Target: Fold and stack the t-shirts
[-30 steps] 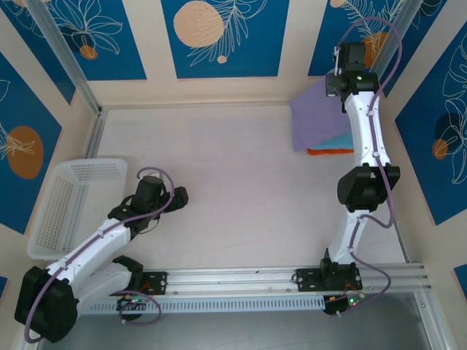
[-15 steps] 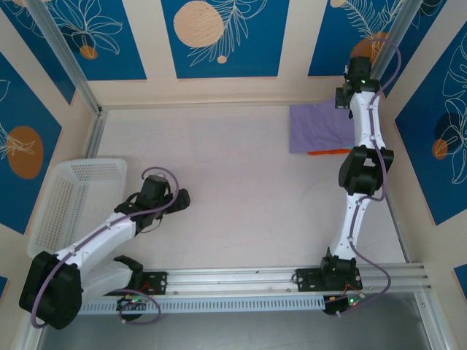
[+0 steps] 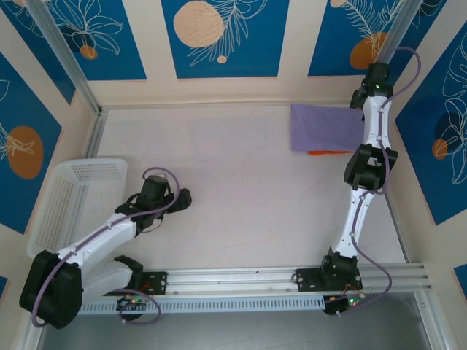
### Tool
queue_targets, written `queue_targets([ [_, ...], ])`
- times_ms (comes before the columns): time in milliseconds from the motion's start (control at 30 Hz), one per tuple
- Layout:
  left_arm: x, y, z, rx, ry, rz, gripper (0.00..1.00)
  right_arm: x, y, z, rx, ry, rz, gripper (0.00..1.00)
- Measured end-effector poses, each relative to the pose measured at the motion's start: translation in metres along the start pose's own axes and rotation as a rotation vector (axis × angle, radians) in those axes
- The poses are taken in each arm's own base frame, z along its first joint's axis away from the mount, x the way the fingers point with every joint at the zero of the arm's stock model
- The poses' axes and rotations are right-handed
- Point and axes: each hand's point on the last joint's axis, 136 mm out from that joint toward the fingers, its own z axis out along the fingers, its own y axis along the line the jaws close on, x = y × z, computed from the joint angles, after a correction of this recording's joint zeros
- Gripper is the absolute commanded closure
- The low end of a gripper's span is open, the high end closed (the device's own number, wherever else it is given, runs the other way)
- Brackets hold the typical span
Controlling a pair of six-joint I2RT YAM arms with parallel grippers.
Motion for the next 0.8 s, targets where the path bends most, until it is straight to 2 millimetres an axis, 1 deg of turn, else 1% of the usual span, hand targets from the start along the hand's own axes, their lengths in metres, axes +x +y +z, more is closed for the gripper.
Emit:
queue_targets([
  [67,-0.003,-0.002,-0.004,0.012,-0.016,-0.001,0.0,0.002,-0.004,-0.001,0.011,0.009,0.04,0.01],
  [133,-0.006,-0.004,-0.007,0.022,-0.031,0.002,0.0,-0.001,-0.004,-0.008,0.011,0.001,0.076,0.01],
  [200,-0.01,-0.006,-0.011,0.035,-0.05,0.007,0.0,0.002,0.005,-0.025,-0.016,-0.005,0.091,0.01],
  [267,-0.013,-0.008,-0.016,0.051,-0.073,0.014,0.0,0.008,0.022,-0.051,-0.065,-0.017,0.086,0.01],
  [300,-0.015,-0.009,-0.019,0.058,-0.083,0.018,0.0,0.009,0.033,-0.069,-0.096,-0.035,0.085,0.01],
  [333,-0.017,-0.01,-0.022,0.067,-0.097,0.019,0.0,0.011,0.05,-0.093,-0.148,-0.063,0.081,0.01],
  [367,-0.019,-0.012,-0.025,0.076,-0.11,0.019,0.0,0.014,0.069,-0.12,-0.21,-0.093,0.077,0.01],
  [400,-0.021,-0.013,-0.029,0.084,-0.126,0.019,0.0,0.017,0.083,-0.146,-0.261,-0.124,0.07,0.01],
  [433,-0.024,-0.015,-0.033,0.092,-0.143,0.02,0.0,0.021,0.1,-0.178,-0.329,-0.171,0.062,0.01],
  [467,-0.026,-0.016,-0.038,0.097,-0.159,0.021,0.0,0.028,0.117,-0.21,-0.4,-0.216,0.044,0.01],
  [500,-0.029,-0.018,-0.043,0.102,-0.173,0.023,0.0,0.037,0.129,-0.237,-0.459,-0.252,0.026,0.01],
  [533,-0.032,-0.02,-0.049,0.103,-0.186,0.026,0.0,0.048,0.142,-0.271,-0.536,-0.303,0.004,0.01],
  [567,-0.038,-0.023,-0.056,0.104,-0.202,0.027,0.0,0.06,0.15,-0.297,-0.597,-0.339,-0.012,0.01],
  [633,-0.054,-0.03,-0.074,0.108,-0.244,0.024,0.0,0.083,0.154,-0.338,-0.702,-0.407,-0.032,0.01],
  [667,-0.065,-0.035,-0.085,0.114,-0.272,0.021,0.0,0.097,0.151,-0.353,-0.748,-0.436,-0.038,0.01],
  [733,-0.087,-0.045,-0.107,0.127,-0.337,0.02,0.0,0.122,0.142,-0.369,-0.806,-0.471,-0.039,0.01],
  [767,-0.098,-0.05,-0.119,0.134,-0.375,0.027,0.0,0.136,0.137,-0.374,-0.834,-0.488,-0.037,0.01],
  [800,-0.107,-0.053,-0.128,0.137,-0.406,0.033,0.0,0.148,0.132,-0.374,-0.852,-0.496,-0.037,0.01],
])
